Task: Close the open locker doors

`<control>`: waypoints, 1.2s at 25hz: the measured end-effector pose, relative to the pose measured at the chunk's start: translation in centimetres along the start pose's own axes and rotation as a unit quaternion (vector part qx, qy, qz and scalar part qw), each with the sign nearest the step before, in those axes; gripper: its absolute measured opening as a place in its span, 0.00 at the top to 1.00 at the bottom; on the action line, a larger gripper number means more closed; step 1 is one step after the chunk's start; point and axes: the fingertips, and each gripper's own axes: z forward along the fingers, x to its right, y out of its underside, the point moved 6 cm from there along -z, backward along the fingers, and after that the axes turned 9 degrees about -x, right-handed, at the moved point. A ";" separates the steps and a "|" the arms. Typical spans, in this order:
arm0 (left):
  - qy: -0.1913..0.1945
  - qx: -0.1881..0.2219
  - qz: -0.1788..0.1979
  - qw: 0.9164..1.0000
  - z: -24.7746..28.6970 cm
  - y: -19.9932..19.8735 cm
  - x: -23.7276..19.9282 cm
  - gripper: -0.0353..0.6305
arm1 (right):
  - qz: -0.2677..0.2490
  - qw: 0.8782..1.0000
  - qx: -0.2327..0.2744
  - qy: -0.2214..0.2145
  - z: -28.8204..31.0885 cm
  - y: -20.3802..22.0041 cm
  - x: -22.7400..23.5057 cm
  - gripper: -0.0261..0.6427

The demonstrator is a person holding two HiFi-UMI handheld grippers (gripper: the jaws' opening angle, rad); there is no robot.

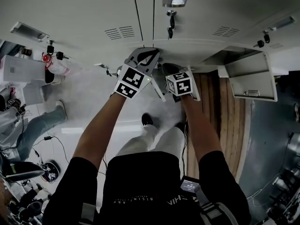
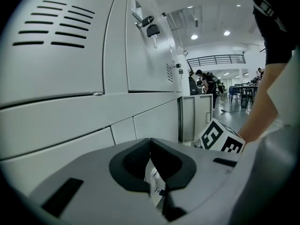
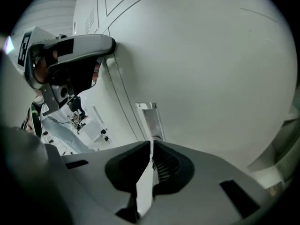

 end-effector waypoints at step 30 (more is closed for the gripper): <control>0.013 0.006 0.044 0.999 2.6 5.6 0.5 0.91 | 0.196 0.976 0.049 -0.085 8.1 4.7 2.0 0.82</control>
